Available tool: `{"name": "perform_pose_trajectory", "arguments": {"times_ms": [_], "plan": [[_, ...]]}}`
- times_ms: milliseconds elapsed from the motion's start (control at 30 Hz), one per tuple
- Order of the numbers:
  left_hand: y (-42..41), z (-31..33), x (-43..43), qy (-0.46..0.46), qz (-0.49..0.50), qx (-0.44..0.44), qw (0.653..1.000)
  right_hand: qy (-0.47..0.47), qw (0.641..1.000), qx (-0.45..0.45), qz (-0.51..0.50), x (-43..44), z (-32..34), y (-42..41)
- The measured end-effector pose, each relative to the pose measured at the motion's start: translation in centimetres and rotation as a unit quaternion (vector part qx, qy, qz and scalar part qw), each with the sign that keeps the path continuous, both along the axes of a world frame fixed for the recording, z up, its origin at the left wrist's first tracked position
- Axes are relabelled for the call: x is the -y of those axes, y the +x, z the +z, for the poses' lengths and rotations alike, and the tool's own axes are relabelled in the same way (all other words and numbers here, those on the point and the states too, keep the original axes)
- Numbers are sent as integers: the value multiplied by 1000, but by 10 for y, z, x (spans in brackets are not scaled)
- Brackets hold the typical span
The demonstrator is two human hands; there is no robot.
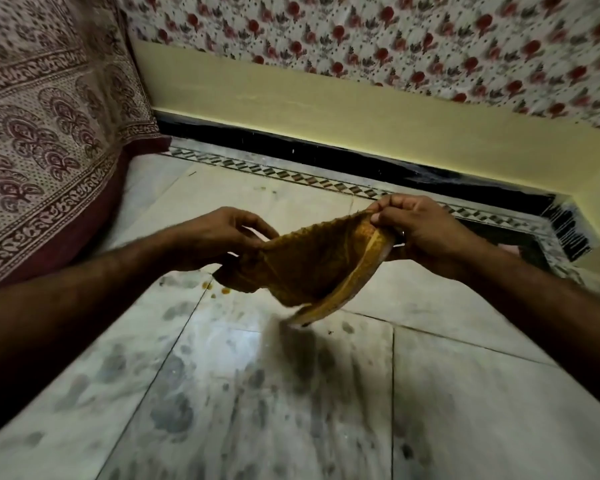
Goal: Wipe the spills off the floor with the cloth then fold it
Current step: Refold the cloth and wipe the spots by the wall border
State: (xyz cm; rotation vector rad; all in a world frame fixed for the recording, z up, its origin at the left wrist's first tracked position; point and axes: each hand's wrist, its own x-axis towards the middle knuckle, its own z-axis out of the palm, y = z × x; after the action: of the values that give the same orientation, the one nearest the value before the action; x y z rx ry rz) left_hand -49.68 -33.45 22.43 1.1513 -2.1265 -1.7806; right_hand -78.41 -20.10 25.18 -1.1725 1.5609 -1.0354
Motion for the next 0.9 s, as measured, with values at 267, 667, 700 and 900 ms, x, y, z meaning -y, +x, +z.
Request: {"name": "perform_pose_trajectory", "arguments": {"times_ms": [267, 667, 700, 900], "plan": [[-2, 4, 15, -6, -38, 36, 999, -6, 999, -43, 33, 9, -14, -26], [-38, -66, -41, 289, -28, -228, 929, 36, 994, 91, 52, 5, -39, -30], [-51, -70, -52, 292, -22, -244, 924, 36, 994, 100, 37, 5, -43, -30], [-78, -77, -52, 248, 126, -249, 928, 33, 974, 212, -70, 10, -53, -54]]}}
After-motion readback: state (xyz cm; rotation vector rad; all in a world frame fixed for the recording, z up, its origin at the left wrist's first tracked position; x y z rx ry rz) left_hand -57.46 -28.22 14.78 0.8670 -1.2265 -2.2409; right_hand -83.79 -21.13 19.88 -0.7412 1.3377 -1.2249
